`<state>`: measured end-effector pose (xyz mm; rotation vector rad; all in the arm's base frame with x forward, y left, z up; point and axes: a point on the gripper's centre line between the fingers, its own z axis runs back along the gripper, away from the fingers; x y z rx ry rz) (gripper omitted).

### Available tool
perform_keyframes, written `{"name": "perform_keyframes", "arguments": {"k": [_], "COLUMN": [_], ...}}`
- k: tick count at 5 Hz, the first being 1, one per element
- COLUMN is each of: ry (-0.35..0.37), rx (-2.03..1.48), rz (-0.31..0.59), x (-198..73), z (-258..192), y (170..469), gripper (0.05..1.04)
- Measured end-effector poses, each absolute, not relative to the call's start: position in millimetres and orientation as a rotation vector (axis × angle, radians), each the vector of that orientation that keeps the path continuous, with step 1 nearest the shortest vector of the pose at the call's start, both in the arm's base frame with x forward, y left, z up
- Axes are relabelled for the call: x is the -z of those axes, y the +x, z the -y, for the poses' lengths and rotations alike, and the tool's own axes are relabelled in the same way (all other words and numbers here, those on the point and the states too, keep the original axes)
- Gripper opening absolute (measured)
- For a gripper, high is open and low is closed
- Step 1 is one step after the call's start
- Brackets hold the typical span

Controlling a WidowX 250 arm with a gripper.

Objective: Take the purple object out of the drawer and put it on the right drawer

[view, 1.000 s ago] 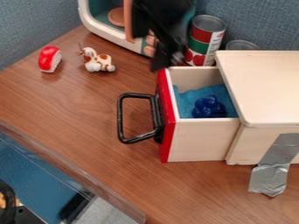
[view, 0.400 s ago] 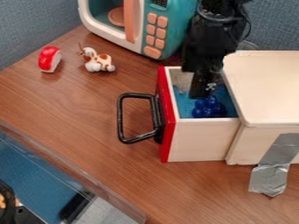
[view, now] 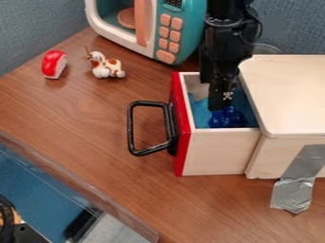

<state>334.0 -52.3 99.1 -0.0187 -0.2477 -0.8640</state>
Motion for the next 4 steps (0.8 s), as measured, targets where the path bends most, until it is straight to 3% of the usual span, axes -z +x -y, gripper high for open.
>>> {"name": "perform_keyframes", "arguments": {"k": [4], "ry": [-0.023], "rx": [0.823], "rz": [0.265], "x": [-89.2], "z": [70.6], "y": [327.3], "gripper": [1.000]}}
